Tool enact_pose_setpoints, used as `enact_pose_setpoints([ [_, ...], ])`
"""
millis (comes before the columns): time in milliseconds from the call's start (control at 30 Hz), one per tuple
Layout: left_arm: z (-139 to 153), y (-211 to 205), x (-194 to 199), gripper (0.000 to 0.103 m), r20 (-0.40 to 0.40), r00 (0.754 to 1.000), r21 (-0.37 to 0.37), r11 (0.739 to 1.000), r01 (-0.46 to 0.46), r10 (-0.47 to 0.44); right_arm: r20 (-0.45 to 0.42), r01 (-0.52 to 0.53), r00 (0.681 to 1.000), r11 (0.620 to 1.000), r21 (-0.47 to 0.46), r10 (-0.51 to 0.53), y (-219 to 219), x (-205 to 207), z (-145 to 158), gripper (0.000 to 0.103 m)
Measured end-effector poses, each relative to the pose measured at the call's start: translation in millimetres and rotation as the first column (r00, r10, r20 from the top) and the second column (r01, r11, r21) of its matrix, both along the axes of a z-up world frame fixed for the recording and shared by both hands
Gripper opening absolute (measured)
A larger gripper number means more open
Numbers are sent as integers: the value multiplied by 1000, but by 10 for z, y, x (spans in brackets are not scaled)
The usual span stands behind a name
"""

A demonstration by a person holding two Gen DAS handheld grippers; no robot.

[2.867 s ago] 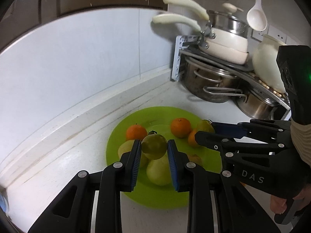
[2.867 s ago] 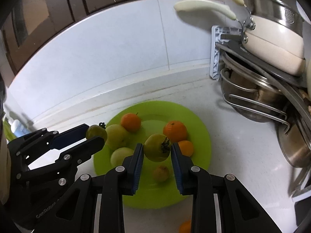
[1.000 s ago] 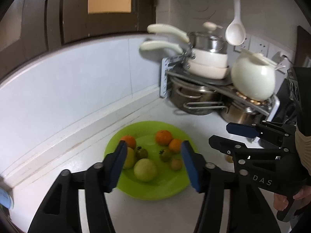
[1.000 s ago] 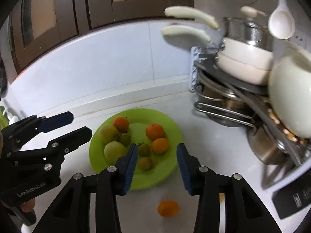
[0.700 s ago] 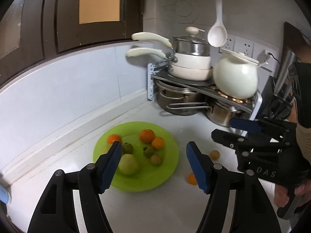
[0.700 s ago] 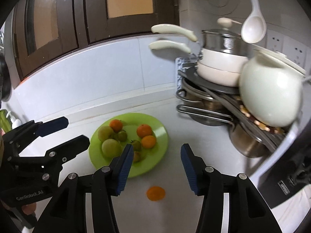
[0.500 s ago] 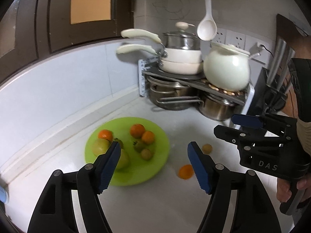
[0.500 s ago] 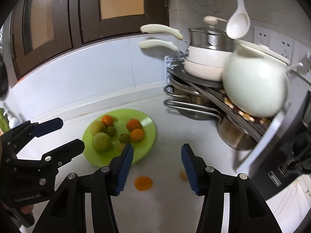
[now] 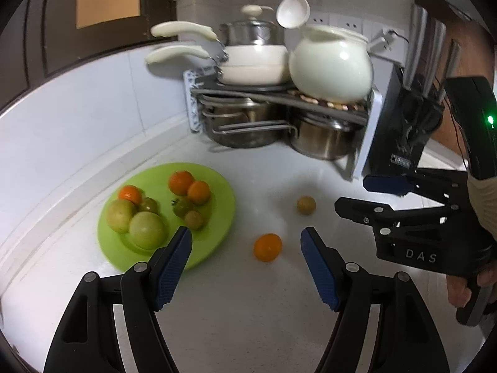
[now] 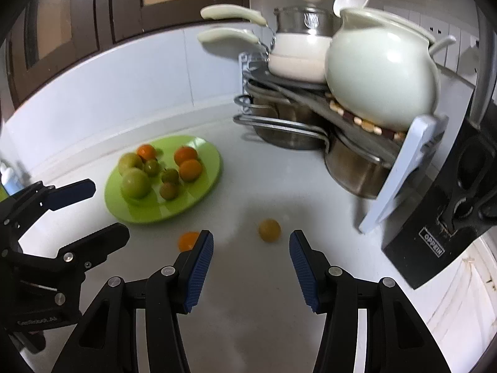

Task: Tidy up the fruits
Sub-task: 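Withdraw both open tools toward the last orange and small brown fruit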

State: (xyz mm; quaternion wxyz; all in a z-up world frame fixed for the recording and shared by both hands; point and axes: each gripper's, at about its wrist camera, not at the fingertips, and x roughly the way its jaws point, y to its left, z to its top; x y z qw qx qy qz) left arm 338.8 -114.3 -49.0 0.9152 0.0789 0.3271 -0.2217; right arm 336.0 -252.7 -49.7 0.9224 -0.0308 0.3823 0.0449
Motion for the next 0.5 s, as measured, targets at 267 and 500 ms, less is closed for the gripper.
enact_pose_setpoints([
  [267, -288, -141, 171, 67, -96, 995, 8, 999, 41, -40, -52, -12, 999, 1000, -6, 12, -60, 130, -210, 52],
  [500, -471, -262, 329, 60, -151, 987, 25, 998, 62, -57, -95, -16, 995, 1000, 7, 17, -99, 309, -368, 52],
])
